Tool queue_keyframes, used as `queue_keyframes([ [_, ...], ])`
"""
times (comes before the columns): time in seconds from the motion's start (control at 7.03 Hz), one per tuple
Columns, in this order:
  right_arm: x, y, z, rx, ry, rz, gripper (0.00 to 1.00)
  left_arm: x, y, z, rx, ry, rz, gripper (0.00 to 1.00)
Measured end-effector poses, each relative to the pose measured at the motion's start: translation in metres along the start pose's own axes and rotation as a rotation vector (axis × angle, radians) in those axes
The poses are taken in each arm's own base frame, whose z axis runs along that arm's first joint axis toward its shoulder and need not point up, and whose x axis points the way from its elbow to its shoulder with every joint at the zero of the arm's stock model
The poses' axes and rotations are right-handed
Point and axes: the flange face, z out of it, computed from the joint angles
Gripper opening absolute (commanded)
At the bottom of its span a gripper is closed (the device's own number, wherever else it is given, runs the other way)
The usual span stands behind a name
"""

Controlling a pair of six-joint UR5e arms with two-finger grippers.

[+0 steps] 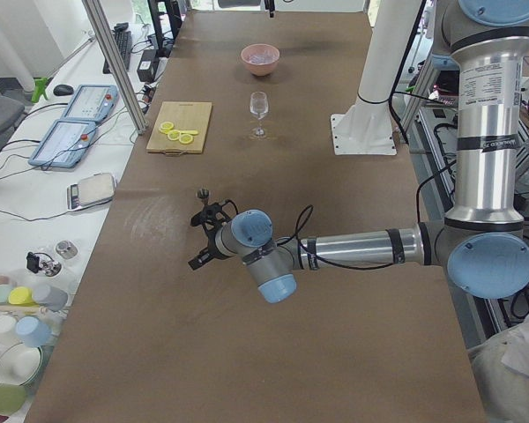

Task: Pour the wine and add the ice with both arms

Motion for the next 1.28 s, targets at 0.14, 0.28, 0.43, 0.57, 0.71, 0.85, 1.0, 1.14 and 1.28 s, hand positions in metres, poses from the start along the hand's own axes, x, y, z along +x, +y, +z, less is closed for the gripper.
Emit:
queue_keyframes([
  [0.14, -0.001, -0.001, -0.001, 0.002, 0.001, 0.0, 1.0, 0.018, -0.014, 0.014, 0.061, -0.015, 0.068, 0.98],
  [0.28, -0.001, -0.001, -0.001, 0.003, 0.001, 0.0, 1.0, 0.035, -0.027, 0.026, 0.112, -0.01, 0.118, 0.98],
  [0.43, -0.001, -0.001, -0.001, 0.002, 0.0, 0.001, 1.0, 0.048, -0.045, 0.04, 0.151, -0.004, 0.152, 0.98],
  [0.57, 0.0, 0.0, 0.0, 0.0, -0.001, 0.003, 1.0, 0.06, -0.06, 0.057, 0.175, -0.019, 0.174, 0.98],
  [0.71, 0.0, 0.001, 0.002, -0.002, -0.008, 0.006, 1.0, 0.075, -0.07, 0.074, 0.191, -0.046, 0.189, 0.98],
  [0.85, 0.0, 0.0, 0.003, -0.002, -0.019, 0.009, 1.0, 0.087, -0.075, 0.087, 0.197, -0.055, 0.186, 0.98],
  [1.0, 0.001, -0.002, 0.004, -0.003, -0.028, 0.013, 1.0, 0.098, -0.071, 0.099, 0.19, -0.034, 0.129, 0.98],
  [1.14, 0.001, -0.002, 0.004, -0.003, -0.032, 0.016, 1.0, 0.11, -0.062, 0.109, 0.188, 0.003, 0.033, 0.98],
  [1.28, 0.001, -0.003, 0.004, -0.002, -0.032, 0.015, 1.0, 0.12, -0.053, 0.114, 0.192, 0.036, -0.021, 0.98],
])
